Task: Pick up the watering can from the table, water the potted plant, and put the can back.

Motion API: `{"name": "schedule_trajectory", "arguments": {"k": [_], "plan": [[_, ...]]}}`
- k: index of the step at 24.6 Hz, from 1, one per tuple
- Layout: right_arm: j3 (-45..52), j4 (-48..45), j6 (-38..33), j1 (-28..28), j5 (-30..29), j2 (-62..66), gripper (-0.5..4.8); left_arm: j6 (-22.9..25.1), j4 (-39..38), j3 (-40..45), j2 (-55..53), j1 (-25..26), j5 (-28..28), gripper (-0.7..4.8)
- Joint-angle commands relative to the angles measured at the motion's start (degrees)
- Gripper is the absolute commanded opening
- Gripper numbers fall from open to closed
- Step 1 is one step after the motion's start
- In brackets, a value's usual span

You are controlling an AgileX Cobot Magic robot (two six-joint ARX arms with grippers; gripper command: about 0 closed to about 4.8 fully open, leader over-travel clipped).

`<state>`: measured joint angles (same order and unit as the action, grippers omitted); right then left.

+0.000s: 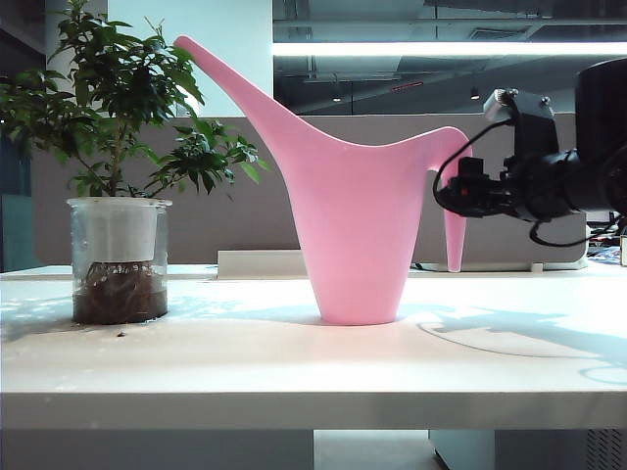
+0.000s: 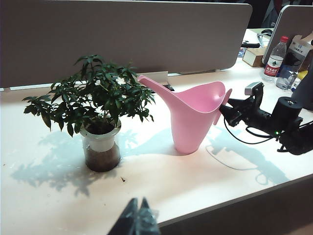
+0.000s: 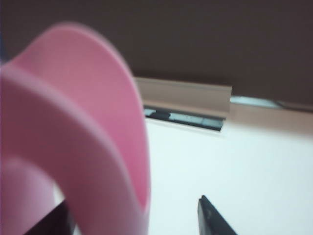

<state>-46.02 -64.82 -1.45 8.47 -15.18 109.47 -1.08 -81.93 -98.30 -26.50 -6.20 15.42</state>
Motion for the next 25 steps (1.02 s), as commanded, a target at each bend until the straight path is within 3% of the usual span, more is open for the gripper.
{"name": "schedule_trajectory", "arguments": {"k": [1,2,4,5,6,12,14,15,18,25], "plan": [[-4.04,1.79,0.15,0.15,-0.20,1.07,3.32,0.22,-0.20,-0.11,-0.04,-0.02,0.07,-0.05],[-5.03,2.54,0.15,0.22,-0.26,1.42,3.08,0.22,-0.22,-0.11,-0.04,-0.02,0.07,-0.05],[-7.10,3.80,0.17,0.42,-0.20,1.92,0.59,0.22,-0.20,-0.11,-0.04,-0.02,0.04,-0.05],[-7.37,3.48,0.26,0.42,-0.20,1.90,-0.19,0.22,-0.22,-0.11,-0.04,-0.02,0.07,-0.05],[-7.65,3.23,0.31,0.42,-0.22,1.84,0.01,0.22,-0.20,-0.11,-0.04,-0.02,0.07,-0.05],[-8.63,5.07,4.76,-0.04,4.61,-7.37,-0.02,0.22,-0.20,-0.11,-0.04,-0.02,0.07,-0.05],[-13.55,13.11,8.20,-0.26,5.46,-13.70,-0.02,0.22,-0.22,-0.11,-0.04,-0.02,0.07,-0.05],[-19.52,22.36,14.27,-0.11,6.45,-17.07,-0.02,0.22,-0.20,-0.11,-0.04,-0.02,0.07,-0.05],[-33.81,40.13,23.91,0.96,7.98,-19.67,-0.02,0.22,-0.22,-0.11,-0.04,-0.02,0.04,-0.05],[-54.40,55.15,34.16,4.17,15.15,-19.23,-0.02,0.22,-0.22,-0.11,-0.04,-0.02,0.07,-0.05]]}}
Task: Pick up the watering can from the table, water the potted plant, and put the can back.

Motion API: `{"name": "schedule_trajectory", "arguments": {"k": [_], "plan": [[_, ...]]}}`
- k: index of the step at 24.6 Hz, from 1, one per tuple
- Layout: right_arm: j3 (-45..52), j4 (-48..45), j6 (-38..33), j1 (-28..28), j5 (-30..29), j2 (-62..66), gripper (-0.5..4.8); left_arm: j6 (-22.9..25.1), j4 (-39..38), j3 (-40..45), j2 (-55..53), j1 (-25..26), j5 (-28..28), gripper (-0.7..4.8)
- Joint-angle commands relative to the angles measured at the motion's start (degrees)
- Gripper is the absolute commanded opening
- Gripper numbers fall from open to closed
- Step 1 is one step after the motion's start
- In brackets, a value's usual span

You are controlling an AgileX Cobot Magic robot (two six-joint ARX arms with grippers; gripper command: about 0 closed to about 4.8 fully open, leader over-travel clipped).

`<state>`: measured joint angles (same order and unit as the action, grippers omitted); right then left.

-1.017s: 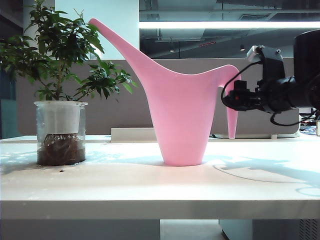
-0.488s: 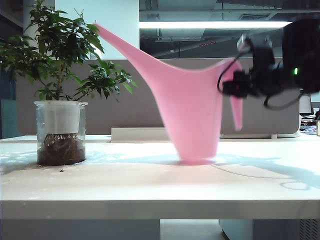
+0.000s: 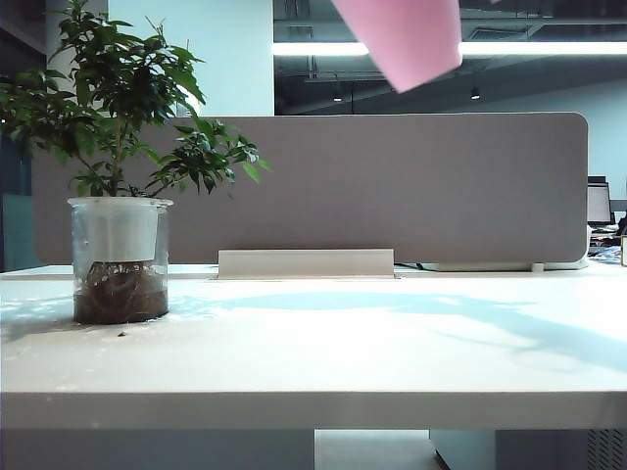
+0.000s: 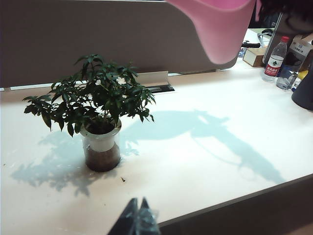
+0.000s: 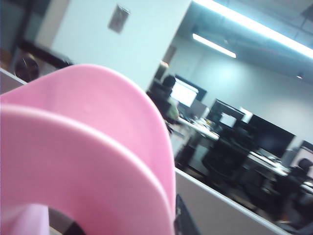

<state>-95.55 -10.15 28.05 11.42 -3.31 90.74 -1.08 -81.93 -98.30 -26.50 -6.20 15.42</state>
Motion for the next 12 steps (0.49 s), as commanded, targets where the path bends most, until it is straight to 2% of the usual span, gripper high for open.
{"name": "schedule_trajectory", "arguments": {"k": [1,3,12], "plan": [[-7.78,2.21,9.64,2.93,5.53,-0.50,-0.02,0.22,-0.22,-0.11,-0.04,-0.02,0.07,-0.05],[-10.84,5.68,15.93,4.57,7.52,-0.48,-0.02,0.22,-0.22,-0.09,-0.04,-0.02,0.04,-0.05],[-12.55,6.56,29.48,9.18,12.59,0.68,-0.02,0.22,-0.22,-0.11,-0.04,-0.02,0.02,-0.05]]}}
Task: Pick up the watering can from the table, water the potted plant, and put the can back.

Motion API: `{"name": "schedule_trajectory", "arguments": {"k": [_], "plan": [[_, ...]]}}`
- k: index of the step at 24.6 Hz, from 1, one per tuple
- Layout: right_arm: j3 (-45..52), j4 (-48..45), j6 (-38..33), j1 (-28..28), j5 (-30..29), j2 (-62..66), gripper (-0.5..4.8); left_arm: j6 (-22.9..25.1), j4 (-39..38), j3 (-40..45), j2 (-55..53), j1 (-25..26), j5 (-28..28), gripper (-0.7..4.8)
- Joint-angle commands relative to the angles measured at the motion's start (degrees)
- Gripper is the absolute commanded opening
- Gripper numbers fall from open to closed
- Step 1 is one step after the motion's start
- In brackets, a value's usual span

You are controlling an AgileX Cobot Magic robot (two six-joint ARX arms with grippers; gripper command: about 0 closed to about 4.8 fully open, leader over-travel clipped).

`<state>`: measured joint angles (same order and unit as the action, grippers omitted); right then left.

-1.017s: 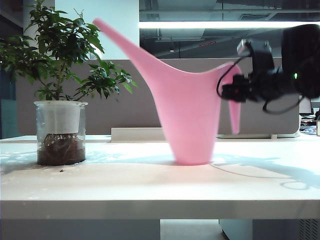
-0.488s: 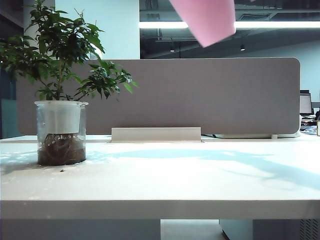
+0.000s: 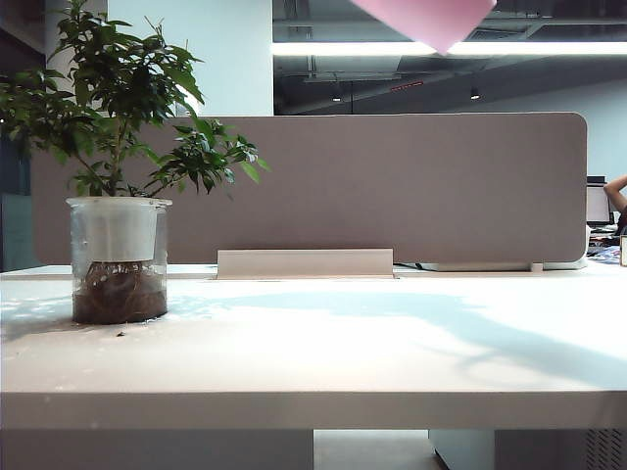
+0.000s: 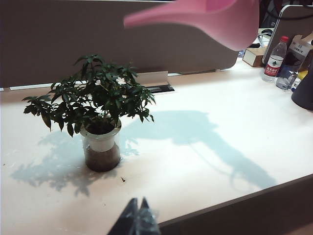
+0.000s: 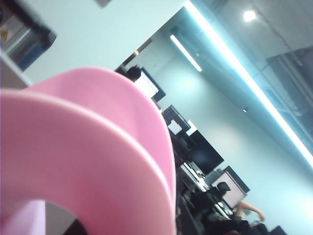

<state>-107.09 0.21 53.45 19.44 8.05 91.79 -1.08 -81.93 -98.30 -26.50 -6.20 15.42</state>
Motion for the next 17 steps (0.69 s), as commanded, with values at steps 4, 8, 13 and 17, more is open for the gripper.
{"name": "schedule_trajectory", "arguments": {"k": [4,8,13,17], "plan": [[-1.77,-5.01,8.79,2.73,1.81,1.33,-0.02,0.22,-0.20,-0.11,-0.04,-0.02,0.07,-0.05],[-5.62,-4.66,11.54,4.07,3.45,3.80,-0.02,0.22,-0.22,-0.09,-0.04,-0.02,0.07,-0.05],[-10.91,-4.52,15.08,6.75,4.48,6.73,-0.02,0.22,-0.22,-0.09,-0.04,-0.02,0.09,-0.05],[-11.50,-4.39,16.31,7.48,4.46,7.37,-0.02,0.22,-0.22,-0.11,-0.04,-0.02,0.04,-0.05]]}}
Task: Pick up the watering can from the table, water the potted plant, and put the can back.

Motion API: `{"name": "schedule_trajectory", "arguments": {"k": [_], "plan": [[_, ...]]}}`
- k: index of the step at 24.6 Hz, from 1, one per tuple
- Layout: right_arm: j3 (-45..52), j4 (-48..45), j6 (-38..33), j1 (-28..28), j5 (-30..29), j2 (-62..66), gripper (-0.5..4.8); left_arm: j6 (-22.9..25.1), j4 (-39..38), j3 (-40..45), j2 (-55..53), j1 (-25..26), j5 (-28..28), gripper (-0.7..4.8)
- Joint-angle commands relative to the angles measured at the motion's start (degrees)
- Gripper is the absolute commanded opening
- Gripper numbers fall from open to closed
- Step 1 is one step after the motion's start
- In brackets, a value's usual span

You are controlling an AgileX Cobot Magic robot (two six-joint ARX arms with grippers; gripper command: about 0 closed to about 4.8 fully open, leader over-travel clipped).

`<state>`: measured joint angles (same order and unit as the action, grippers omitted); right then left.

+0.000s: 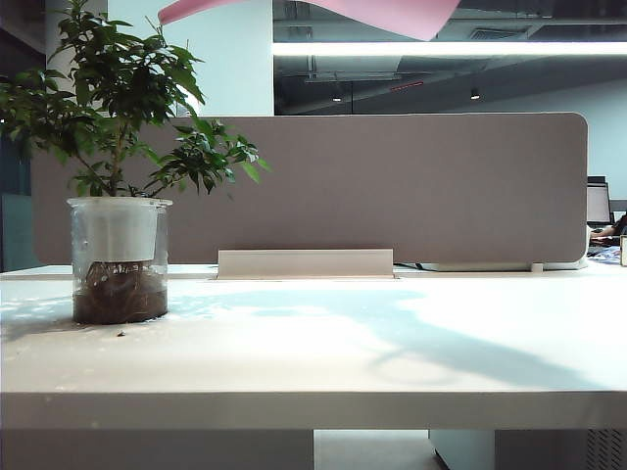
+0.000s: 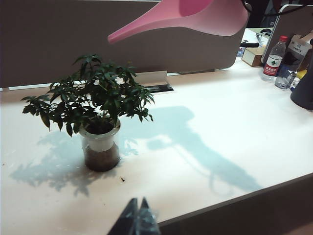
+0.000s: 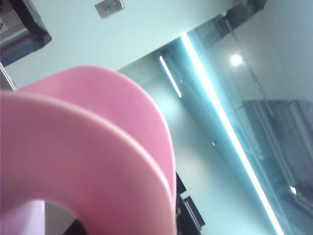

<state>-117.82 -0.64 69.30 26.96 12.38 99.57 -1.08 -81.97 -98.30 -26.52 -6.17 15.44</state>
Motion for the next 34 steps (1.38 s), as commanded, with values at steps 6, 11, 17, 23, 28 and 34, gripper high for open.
{"name": "schedule_trajectory", "arguments": {"k": [6,11,17,23,28,34], "plan": [[-0.81,-2.43,0.46,0.07,1.05,-0.42,-0.02,0.22,-0.17,-0.11,-0.02,-0.04,0.04,-0.05],[-0.81,-1.18,0.26,0.07,2.38,-0.42,-0.02,0.22,-0.17,-0.11,-0.02,-0.04,0.04,-0.05],[-0.76,7.34,-14.32,-0.72,9.75,-0.96,-0.02,0.22,-0.15,-0.11,-0.02,-0.04,0.04,-0.05],[-0.50,18.58,-36.39,-5.99,3.89,-1.51,-0.03,0.22,-0.15,-0.11,-0.02,-0.04,0.02,-0.05],[-0.50,17.77,-41.57,-6.86,0.59,-1.53,-0.03,0.22,-0.15,-0.11,-0.02,-0.04,0.02,-0.05],[0.26,14.60,-51.65,-8.04,-4.52,-1.53,-0.02,0.22,-0.17,-0.11,-0.02,-0.04,0.04,-0.05]]}}
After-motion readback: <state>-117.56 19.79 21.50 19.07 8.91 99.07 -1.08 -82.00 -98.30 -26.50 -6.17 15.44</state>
